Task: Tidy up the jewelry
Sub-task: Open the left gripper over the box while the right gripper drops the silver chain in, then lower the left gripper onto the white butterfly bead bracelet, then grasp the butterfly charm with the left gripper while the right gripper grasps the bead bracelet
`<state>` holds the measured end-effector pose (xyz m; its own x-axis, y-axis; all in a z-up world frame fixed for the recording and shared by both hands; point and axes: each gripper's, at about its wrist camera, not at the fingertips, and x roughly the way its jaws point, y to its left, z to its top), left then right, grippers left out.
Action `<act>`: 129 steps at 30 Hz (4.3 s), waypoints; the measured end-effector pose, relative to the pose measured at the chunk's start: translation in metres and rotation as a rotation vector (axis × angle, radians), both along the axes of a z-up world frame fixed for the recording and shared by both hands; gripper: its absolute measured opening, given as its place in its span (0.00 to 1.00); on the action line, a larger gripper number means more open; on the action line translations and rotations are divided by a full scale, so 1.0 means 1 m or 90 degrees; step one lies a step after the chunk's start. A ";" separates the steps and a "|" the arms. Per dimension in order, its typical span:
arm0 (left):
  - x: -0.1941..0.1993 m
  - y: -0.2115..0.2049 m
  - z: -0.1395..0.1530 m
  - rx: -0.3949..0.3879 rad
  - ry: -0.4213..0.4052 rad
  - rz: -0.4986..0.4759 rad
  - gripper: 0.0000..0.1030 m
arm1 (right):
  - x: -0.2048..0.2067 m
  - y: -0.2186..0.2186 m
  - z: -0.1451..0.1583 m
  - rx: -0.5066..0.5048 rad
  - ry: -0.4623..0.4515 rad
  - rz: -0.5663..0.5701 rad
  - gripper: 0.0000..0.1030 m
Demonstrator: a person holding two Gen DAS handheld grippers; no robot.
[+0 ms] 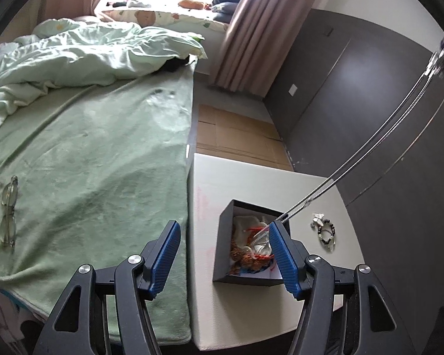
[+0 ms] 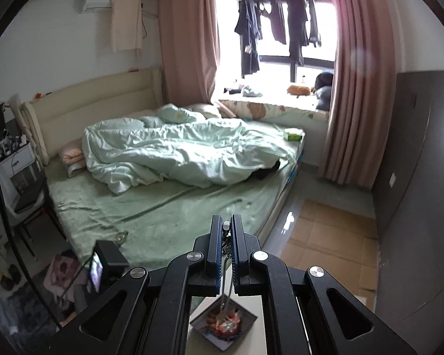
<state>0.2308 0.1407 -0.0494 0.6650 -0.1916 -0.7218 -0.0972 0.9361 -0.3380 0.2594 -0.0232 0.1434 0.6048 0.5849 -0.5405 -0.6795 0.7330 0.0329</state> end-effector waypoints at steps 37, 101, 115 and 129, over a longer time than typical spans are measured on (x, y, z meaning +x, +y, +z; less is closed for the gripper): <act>0.042 -0.110 -0.010 0.049 0.006 -0.120 0.82 | 0.002 -0.179 -0.222 0.146 0.254 -0.264 0.82; 0.190 -0.298 -0.123 0.170 0.215 -0.133 0.31 | 0.033 -0.301 -0.326 0.224 0.382 -0.346 0.66; 0.185 -0.274 -0.109 0.127 0.207 -0.155 0.08 | 0.041 -0.286 -0.326 0.207 0.387 -0.321 0.66; 0.178 -0.240 -0.099 0.114 0.197 -0.155 0.02 | 0.087 -0.250 -0.328 0.124 0.388 -0.290 0.58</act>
<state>0.4090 -0.0993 -0.1487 0.3636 -0.1689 -0.9161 0.0621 0.9856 -0.1571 0.3462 -0.2733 -0.1849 0.4372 0.4683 -0.7678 -0.1339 0.8781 0.4593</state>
